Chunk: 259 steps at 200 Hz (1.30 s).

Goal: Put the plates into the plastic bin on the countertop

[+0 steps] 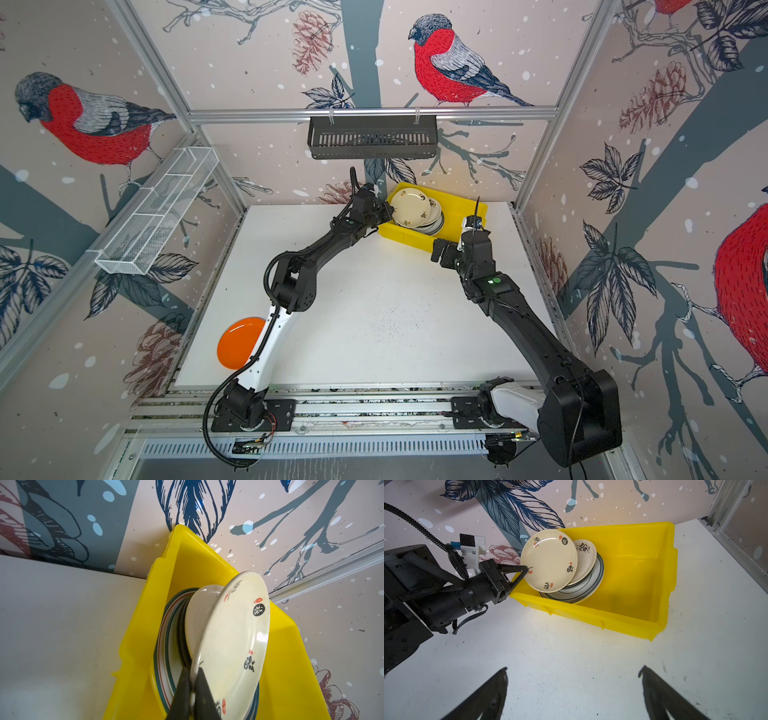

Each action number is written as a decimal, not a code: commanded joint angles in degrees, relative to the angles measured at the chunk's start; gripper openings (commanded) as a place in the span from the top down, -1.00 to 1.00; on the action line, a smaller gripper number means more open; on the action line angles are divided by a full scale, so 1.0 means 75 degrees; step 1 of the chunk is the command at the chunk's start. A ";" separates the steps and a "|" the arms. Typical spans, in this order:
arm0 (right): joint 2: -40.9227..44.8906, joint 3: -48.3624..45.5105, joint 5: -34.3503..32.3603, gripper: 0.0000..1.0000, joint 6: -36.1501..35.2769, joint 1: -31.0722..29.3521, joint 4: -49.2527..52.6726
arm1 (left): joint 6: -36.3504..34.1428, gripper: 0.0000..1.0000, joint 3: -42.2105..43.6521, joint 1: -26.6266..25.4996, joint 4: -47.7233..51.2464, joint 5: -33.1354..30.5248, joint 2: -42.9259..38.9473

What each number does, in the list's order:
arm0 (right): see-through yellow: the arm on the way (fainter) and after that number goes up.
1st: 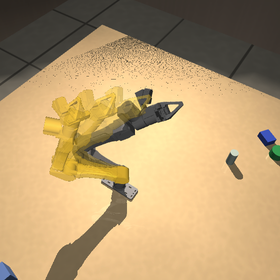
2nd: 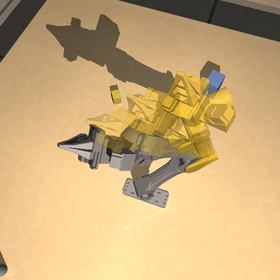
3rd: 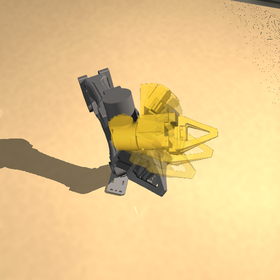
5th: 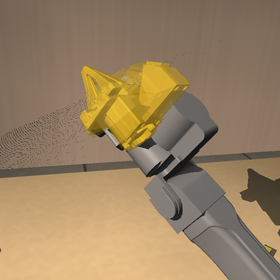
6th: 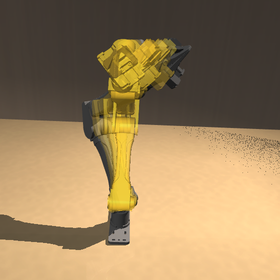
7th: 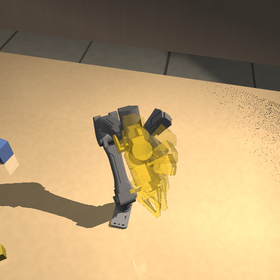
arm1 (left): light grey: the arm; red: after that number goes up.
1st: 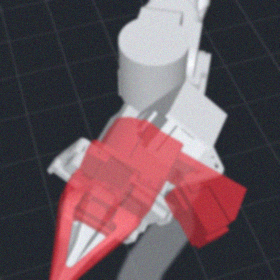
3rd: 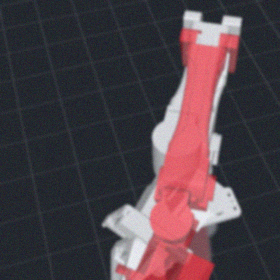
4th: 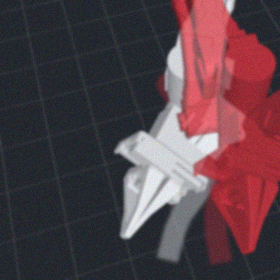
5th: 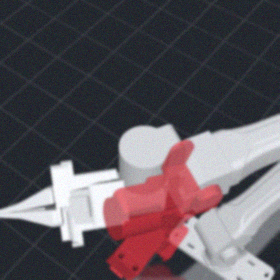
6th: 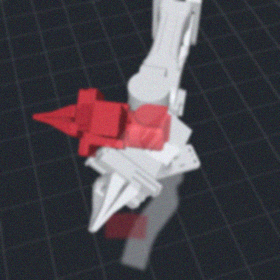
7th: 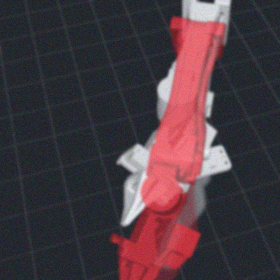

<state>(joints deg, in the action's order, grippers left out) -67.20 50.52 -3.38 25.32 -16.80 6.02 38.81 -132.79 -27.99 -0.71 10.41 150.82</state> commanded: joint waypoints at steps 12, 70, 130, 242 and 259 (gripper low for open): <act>-0.0051 -0.0031 0.0028 -1.00 -0.0083 0.0002 0.0007 | -0.0371 0.57 -0.0026 -0.0020 0.0212 0.0189 -0.0037; -0.0195 0.0037 0.0232 -1.00 -0.0368 0.0009 0.0002 | -0.0827 -0.95 0.0756 -0.0033 -0.0253 0.0123 -0.0987; -0.2483 0.2111 -0.0302 -1.00 -0.1835 0.0025 0.1475 | -0.0651 -0.95 0.3431 -0.0008 -0.0832 -0.0443 -0.3014; -0.6993 0.6343 -0.0298 -0.84 -0.4103 -0.0193 0.3965 | -0.0919 -0.95 0.9622 0.0462 -0.2907 -0.1107 -0.8094; -0.7075 0.6291 -0.0581 -0.62 -0.4103 -0.0330 0.3882 | -0.0924 -0.95 0.9952 0.0462 -0.3004 -0.1143 -0.8305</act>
<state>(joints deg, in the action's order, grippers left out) -119.57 97.78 -5.91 -3.92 -18.09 34.39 32.58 -60.82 -24.56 -18.92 2.96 90.63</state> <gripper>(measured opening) 0.879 0.977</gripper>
